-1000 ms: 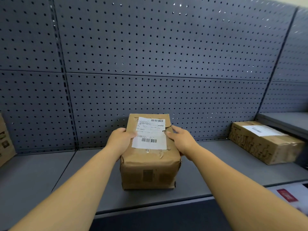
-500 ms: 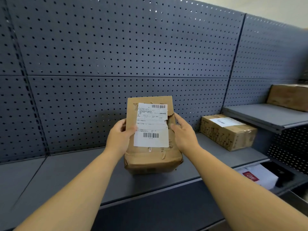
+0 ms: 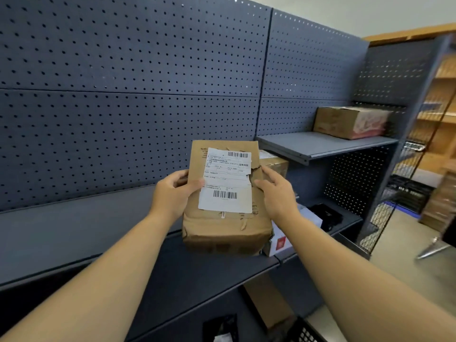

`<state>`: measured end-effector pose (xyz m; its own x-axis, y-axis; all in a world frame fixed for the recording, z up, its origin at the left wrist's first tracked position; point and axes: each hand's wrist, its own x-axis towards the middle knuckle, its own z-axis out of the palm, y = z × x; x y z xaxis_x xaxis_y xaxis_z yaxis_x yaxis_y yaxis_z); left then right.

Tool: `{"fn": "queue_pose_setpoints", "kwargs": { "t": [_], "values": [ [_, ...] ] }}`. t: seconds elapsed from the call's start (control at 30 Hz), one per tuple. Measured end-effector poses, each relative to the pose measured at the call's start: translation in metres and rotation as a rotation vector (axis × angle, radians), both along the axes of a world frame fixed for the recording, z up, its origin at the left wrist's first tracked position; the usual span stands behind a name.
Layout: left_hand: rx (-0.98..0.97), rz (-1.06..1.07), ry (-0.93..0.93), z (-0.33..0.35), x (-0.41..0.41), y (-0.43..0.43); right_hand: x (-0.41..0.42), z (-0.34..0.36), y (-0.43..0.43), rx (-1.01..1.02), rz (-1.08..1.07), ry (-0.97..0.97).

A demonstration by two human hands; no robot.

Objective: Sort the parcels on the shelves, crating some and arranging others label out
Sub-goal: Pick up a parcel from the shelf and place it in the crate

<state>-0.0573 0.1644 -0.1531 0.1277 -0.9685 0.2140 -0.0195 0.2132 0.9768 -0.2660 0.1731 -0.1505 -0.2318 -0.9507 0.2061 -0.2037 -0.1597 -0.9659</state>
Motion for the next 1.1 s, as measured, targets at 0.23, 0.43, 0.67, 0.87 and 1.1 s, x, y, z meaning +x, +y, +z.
{"fn": "queue_pose_setpoints", "kwargs": {
  "t": [0.23, 0.43, 0.67, 0.87, 1.1],
  "values": [
    [0.046, -0.173, -0.006, -0.034, -0.111, 0.016, -0.106, -0.028, 0.048, 0.058, -0.155, 0.028],
    [0.138, -0.285, -0.087, -0.073, -0.189, 0.006, -0.171, -0.063, 0.073, 0.145, -0.313, -0.010],
    [0.290, -0.491, -0.188, -0.139, -0.267, -0.020, -0.230, -0.131, 0.083, 0.276, -0.519, -0.138],
    [0.396, -0.732, -0.264, -0.202, -0.327, -0.038, -0.275, -0.205, 0.087, 0.417, -0.699, -0.211],
    [0.499, -0.910, -0.420, -0.272, -0.375, -0.037, -0.303, -0.287, 0.109, 0.549, -0.835, -0.304]
  ]
}}
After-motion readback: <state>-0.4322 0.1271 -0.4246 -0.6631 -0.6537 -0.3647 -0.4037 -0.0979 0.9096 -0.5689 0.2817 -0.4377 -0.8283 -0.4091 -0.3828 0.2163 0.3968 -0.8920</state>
